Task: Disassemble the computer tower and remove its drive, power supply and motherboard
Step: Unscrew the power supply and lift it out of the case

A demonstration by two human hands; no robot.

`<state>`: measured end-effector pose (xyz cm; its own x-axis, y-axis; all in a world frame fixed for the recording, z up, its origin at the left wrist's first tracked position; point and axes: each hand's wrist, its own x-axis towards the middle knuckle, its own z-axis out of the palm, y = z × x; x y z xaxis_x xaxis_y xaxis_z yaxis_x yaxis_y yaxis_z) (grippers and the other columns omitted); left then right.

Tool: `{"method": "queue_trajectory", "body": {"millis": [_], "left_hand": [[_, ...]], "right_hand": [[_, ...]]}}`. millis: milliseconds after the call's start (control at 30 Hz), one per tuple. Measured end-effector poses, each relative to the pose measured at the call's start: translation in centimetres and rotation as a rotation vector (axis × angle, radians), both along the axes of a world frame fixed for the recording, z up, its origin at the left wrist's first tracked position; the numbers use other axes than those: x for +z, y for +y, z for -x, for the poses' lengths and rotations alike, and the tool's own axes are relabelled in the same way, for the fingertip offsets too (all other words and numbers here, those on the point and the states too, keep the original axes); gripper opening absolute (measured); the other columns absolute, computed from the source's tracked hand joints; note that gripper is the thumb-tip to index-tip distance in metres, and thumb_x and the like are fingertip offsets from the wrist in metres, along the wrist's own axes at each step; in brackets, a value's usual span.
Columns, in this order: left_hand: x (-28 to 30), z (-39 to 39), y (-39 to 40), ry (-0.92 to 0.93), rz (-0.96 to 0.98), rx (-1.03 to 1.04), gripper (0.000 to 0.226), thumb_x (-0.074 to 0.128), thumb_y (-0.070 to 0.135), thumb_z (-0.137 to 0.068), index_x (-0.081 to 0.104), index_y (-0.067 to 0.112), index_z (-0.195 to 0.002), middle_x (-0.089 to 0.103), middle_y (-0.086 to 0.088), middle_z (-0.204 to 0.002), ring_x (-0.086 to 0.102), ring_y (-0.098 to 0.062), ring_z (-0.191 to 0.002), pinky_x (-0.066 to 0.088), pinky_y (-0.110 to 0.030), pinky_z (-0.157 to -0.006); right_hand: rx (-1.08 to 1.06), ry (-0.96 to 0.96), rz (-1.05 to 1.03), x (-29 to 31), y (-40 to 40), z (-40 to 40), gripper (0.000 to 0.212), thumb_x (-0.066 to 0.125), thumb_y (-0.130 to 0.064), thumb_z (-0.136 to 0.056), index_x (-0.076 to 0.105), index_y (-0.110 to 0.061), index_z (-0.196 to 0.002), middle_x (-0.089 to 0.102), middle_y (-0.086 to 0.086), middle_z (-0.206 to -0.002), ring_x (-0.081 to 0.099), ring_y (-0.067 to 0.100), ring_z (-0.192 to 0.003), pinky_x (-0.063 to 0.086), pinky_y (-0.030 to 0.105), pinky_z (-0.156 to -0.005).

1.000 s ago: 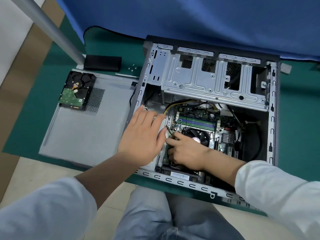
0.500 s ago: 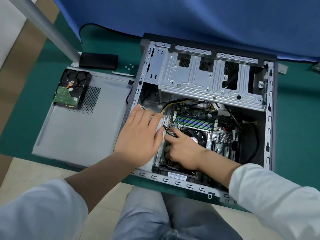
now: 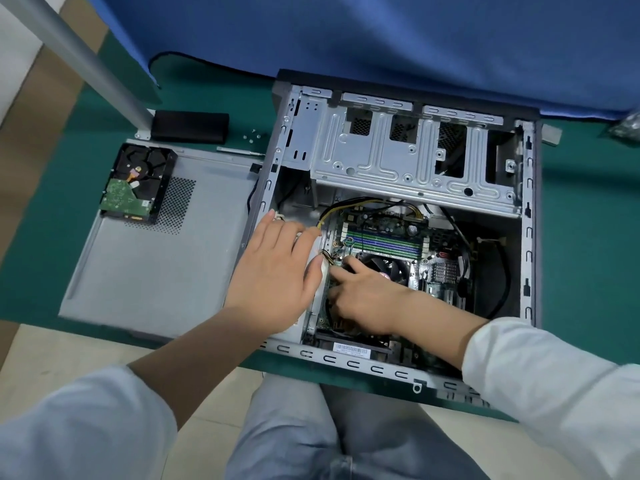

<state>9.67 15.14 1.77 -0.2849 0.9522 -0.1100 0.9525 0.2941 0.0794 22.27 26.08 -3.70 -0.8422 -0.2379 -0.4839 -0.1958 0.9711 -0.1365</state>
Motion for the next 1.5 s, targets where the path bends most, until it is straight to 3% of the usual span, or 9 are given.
{"method": "queue_trajectory", "body": {"millis": [167, 333, 467, 567, 667, 800, 1000, 1267, 1500], "left_hand": [[-0.1, 0.1, -0.1, -0.014, -0.007, 0.002, 0.045, 0.028, 0.033, -0.093, 0.055, 0.01, -0.121, 0.057, -0.008, -0.106, 0.052, -0.028, -0.106, 0.024, -0.045, -0.114], [-0.3, 0.1, -0.1, -0.048, -0.018, 0.008, 0.044, 0.029, 0.035, -0.094, 0.056, 0.011, -0.119, 0.057, -0.005, -0.105, 0.052, -0.026, -0.105, 0.022, -0.043, -0.115], [-0.3, 0.2, -0.1, -0.064, -0.082, 0.02, 0.043, 0.031, 0.037, -0.093, 0.058, 0.012, -0.115, 0.059, -0.003, -0.104, 0.053, -0.023, -0.104, 0.021, -0.039, -0.116], [0.0, 0.0, 1.0, -0.097, -0.059, 0.062, 0.043, 0.03, 0.043, -0.093, 0.058, 0.017, -0.112, 0.06, 0.0, -0.104, 0.052, -0.022, -0.104, 0.022, -0.035, -0.112], [-0.5, -0.3, 3.6, -0.164, 0.045, -0.062, 0.037, 0.041, 0.031, -0.094, 0.046, 0.022, -0.13, 0.053, 0.002, -0.122, 0.048, -0.019, -0.111, 0.034, -0.035, -0.1], [-1.7, -1.5, 7.8, -0.063, 0.264, -0.232, 0.036, 0.048, 0.027, -0.089, 0.05, 0.023, -0.125, 0.053, -0.001, -0.126, 0.049, -0.023, -0.116, 0.038, -0.037, -0.094], [-3.3, -2.4, 10.8, -0.051, 0.32, -0.159, 0.029, 0.039, 0.021, -0.092, 0.053, 0.022, -0.117, 0.059, -0.007, -0.113, 0.056, -0.028, -0.092, 0.04, -0.035, -0.066], [-6.4, -4.3, 12.9, -0.154, 0.509, -0.175, 0.069, 0.024, 0.059, -0.096, 0.034, 0.009, -0.142, 0.028, -0.015, -0.147, 0.022, -0.032, -0.136, 0.027, -0.048, -0.107], [-6.7, -4.8, 12.5, -0.089, 0.635, -0.181, 0.1, 0.023, 0.08, -0.078, 0.022, 0.007, -0.147, 0.028, -0.019, -0.148, 0.032, -0.034, -0.133, 0.027, -0.043, -0.108]], "right_hand": [[-0.252, 0.172, 0.201, 0.2, 0.1, -1.0, 0.027, 0.058, -0.01, -0.081, 0.063, -0.019, -0.105, 0.054, -0.005, -0.101, 0.034, 0.019, -0.101, 0.029, 0.032, -0.089], [-0.77, 0.527, 0.492, 0.9, 1.3, -3.3, 0.029, 0.059, 0.008, -0.077, 0.063, -0.018, -0.089, 0.051, -0.004, -0.104, 0.043, 0.017, -0.102, 0.039, 0.031, -0.087], [-1.307, 0.431, 0.829, 0.4, 1.7, -4.3, 0.038, 0.048, -0.004, -0.093, 0.054, -0.04, -0.086, 0.061, -0.013, -0.081, 0.059, 0.007, -0.074, 0.049, 0.033, -0.071], [-1.414, 0.454, 0.927, 0.5, 2.0, -3.7, 0.032, 0.043, -0.013, -0.099, 0.055, -0.041, -0.088, 0.064, -0.012, -0.073, 0.058, 0.014, -0.059, 0.052, 0.043, -0.063], [-1.298, 0.442, 0.924, 1.1, 2.5, -2.5, 0.018, 0.051, -0.025, -0.096, 0.056, -0.042, -0.097, 0.062, -0.022, -0.082, 0.061, 0.022, -0.076, 0.053, 0.042, -0.063], [-1.03, 0.319, 0.616, 0.0, 3.7, -2.5, 0.025, 0.064, -0.027, -0.088, 0.067, -0.019, -0.111, 0.06, -0.005, -0.111, 0.037, 0.013, -0.101, 0.032, 0.036, -0.095], [-1.418, 0.311, 0.283, -2.5, 6.3, -4.8, 0.033, 0.05, -0.01, -0.091, 0.056, -0.009, -0.123, 0.052, 0.018, -0.12, 0.045, 0.034, -0.117, 0.034, 0.031, -0.098], [-1.527, 0.334, 0.14, -2.9, 8.2, -4.5, 0.039, 0.05, -0.01, -0.089, 0.047, 0.0, -0.127, 0.053, 0.023, -0.125, 0.052, 0.036, -0.114, 0.042, 0.034, -0.089], [-1.367, 0.259, -0.022, -3.3, 8.3, -2.9, 0.022, 0.048, -0.007, -0.091, 0.053, 0.001, -0.111, 0.059, 0.025, -0.114, 0.055, 0.038, -0.107, 0.034, 0.029, -0.071]]}}
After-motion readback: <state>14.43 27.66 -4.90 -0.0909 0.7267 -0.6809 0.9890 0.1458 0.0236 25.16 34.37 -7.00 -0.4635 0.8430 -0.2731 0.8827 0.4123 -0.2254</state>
